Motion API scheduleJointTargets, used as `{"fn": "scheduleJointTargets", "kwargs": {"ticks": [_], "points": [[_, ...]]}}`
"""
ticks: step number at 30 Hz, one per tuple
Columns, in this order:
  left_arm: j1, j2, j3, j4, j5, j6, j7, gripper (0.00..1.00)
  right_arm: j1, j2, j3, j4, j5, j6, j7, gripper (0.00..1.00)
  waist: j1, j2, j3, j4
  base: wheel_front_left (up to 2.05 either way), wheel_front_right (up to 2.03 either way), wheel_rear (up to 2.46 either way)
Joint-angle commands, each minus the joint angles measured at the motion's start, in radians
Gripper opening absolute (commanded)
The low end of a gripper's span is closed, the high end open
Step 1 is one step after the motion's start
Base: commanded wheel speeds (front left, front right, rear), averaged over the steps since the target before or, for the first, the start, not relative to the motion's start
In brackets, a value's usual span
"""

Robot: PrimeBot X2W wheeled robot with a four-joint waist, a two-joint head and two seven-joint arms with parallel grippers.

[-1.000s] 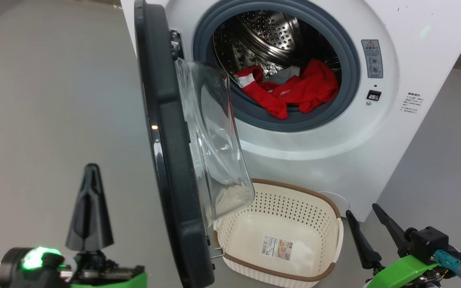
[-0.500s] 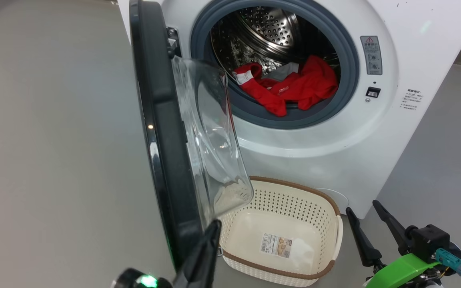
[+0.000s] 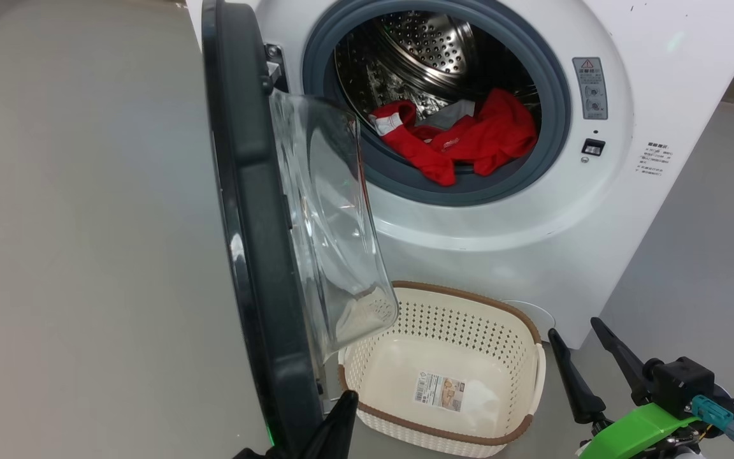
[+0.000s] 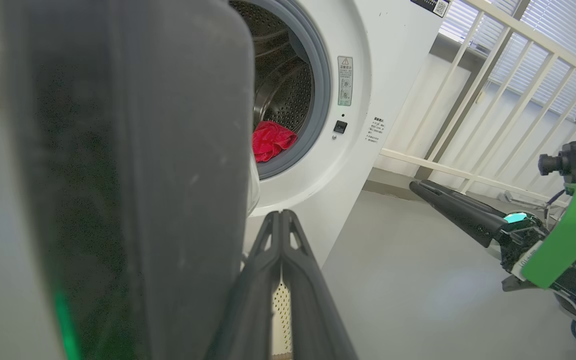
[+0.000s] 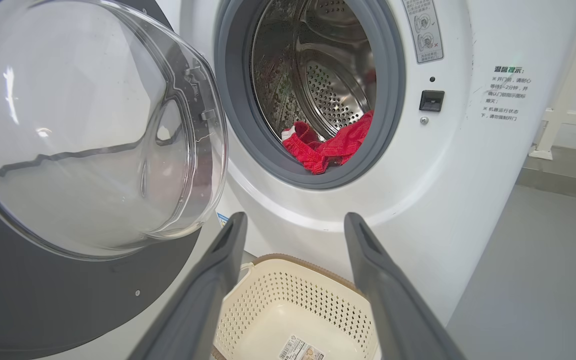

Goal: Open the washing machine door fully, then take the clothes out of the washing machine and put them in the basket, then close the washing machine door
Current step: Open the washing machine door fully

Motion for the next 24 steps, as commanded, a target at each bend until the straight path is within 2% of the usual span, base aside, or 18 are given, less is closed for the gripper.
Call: {"fn": "scheduleJointTargets", "kwargs": {"ticks": [1,11,24], "points": [[-0.043,-0.002,0.035,-0.009,-0.007,0.019,-0.001,0.00,-0.018,-0.004,0.022,-0.028,-0.017,0.002,-0.012,1.00,0.0000,0.0000,0.000,0.000,0.00,0.00,0.00],[-0.053,0.002,0.057,0.045,-0.022,0.044,-0.003,0.00,-0.014,0.001,0.037,-0.040,-0.021,0.002,-0.012,1.00,0.0000,0.0000,-0.002,0.008,0.00,0.00,0.00],[-0.040,0.032,0.105,0.017,-0.028,0.093,-0.004,0.00,-0.014,0.005,0.062,-0.057,-0.017,0.002,-0.012,1.00,0.0000,0.0000,0.004,0.039,0.00,0.00,0.00]]}}
